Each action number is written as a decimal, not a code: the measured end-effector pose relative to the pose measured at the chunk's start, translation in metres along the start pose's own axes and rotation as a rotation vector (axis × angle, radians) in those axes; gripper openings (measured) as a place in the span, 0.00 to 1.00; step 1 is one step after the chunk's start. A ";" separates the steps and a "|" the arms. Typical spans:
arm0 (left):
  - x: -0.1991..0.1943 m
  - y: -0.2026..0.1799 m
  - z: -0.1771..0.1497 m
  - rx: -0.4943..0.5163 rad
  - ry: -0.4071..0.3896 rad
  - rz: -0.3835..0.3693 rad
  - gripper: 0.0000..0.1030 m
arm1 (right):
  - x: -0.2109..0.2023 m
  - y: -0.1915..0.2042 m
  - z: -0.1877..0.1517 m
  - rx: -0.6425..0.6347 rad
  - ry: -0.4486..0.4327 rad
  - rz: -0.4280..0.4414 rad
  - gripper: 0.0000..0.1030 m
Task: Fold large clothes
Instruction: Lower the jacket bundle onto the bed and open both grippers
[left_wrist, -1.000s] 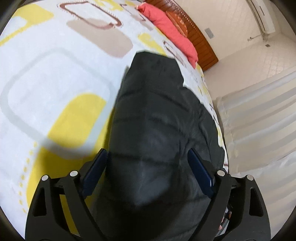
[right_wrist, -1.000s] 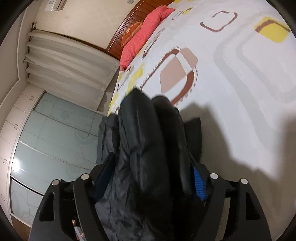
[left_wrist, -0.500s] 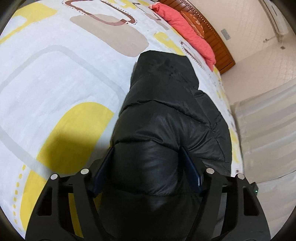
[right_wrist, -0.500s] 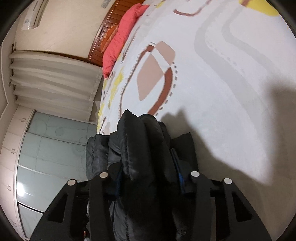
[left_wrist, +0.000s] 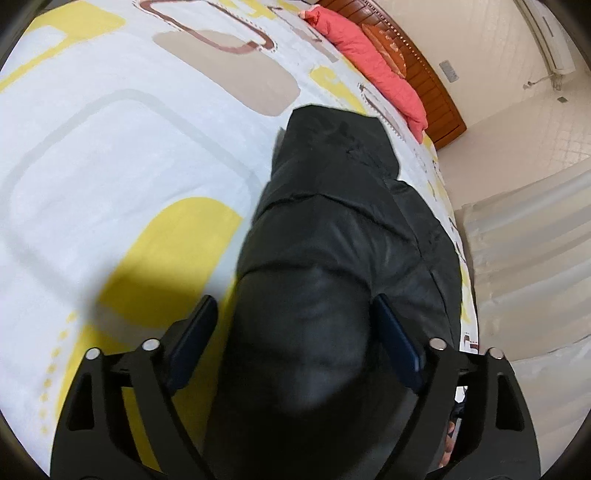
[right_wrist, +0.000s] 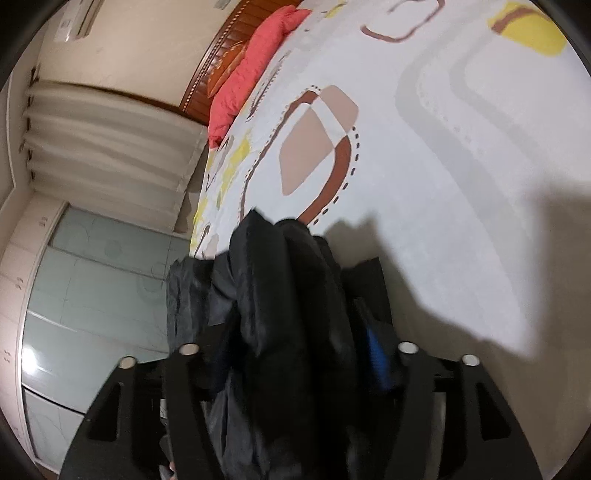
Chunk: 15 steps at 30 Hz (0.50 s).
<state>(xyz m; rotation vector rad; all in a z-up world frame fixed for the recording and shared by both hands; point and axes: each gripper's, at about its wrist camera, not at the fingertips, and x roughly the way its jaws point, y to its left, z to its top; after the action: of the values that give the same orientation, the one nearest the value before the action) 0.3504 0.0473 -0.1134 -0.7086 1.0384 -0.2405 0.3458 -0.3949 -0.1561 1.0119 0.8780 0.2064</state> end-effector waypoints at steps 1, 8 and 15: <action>-0.009 0.002 -0.007 0.009 -0.003 -0.009 0.85 | -0.009 0.001 -0.006 -0.007 0.001 0.010 0.69; -0.040 0.018 -0.056 -0.023 -0.003 -0.055 0.88 | -0.040 -0.009 -0.045 -0.015 0.022 0.041 0.70; -0.030 0.013 -0.067 0.012 0.007 -0.049 0.58 | -0.029 -0.027 -0.060 0.084 0.047 0.079 0.45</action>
<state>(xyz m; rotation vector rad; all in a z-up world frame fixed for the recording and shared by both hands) 0.2761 0.0437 -0.1218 -0.7237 1.0265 -0.2912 0.2776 -0.3857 -0.1758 1.1250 0.8966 0.2627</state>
